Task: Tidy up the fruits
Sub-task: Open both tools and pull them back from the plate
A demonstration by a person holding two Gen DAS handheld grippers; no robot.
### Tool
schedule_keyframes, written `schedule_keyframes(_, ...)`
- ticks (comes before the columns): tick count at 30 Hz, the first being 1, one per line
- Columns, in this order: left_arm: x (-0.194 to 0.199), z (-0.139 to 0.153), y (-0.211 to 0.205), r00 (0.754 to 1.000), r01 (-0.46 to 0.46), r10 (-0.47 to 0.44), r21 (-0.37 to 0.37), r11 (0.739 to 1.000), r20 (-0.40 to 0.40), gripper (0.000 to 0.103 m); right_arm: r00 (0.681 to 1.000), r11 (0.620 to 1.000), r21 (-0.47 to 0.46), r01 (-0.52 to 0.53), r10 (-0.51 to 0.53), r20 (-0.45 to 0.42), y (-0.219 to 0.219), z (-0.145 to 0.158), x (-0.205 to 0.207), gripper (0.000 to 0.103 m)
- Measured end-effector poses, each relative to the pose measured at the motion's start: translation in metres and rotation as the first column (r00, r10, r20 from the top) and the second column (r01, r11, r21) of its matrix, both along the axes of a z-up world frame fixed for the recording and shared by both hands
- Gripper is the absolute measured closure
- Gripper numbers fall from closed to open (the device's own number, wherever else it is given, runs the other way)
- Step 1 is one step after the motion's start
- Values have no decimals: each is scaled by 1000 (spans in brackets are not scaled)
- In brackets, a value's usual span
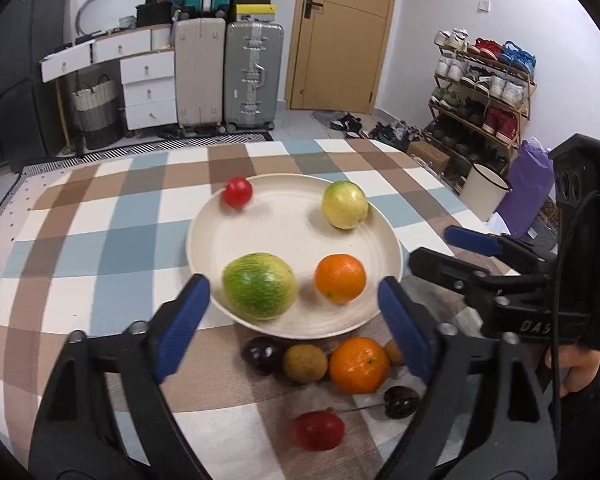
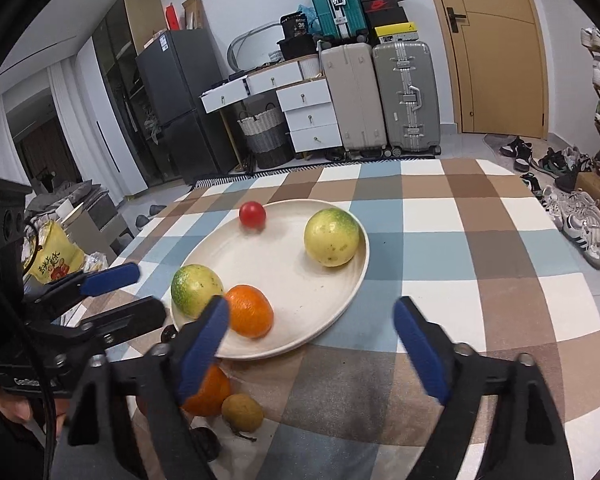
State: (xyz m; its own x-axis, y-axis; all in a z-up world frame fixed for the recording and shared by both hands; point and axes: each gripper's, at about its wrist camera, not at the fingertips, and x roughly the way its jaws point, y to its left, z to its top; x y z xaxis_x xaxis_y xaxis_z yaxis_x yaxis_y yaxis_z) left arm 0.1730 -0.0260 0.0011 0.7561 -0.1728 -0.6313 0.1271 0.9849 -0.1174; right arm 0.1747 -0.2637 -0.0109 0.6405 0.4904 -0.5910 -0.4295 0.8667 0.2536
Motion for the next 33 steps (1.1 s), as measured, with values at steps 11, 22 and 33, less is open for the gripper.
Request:
schedule_keyframes(11, -34, -12, 43, 997, -70, 69, -35, 997, -35, 1, 1000, 998, -55, -6, 5, -19, 0, 4, -9, 0)
schedule_keyframes(22, -49, -23, 35, 998, -14, 10, -58, 998, -66, 1, 992, 989, -91, -117, 111, -64, -1, -2, -26, 0)
schedule_keyframes(33, -45, -36, 15, 992, 23, -23, 1, 1000, -125, 1, 975, 972, -138, -190, 171, -140, 11, -16, -30, 1)
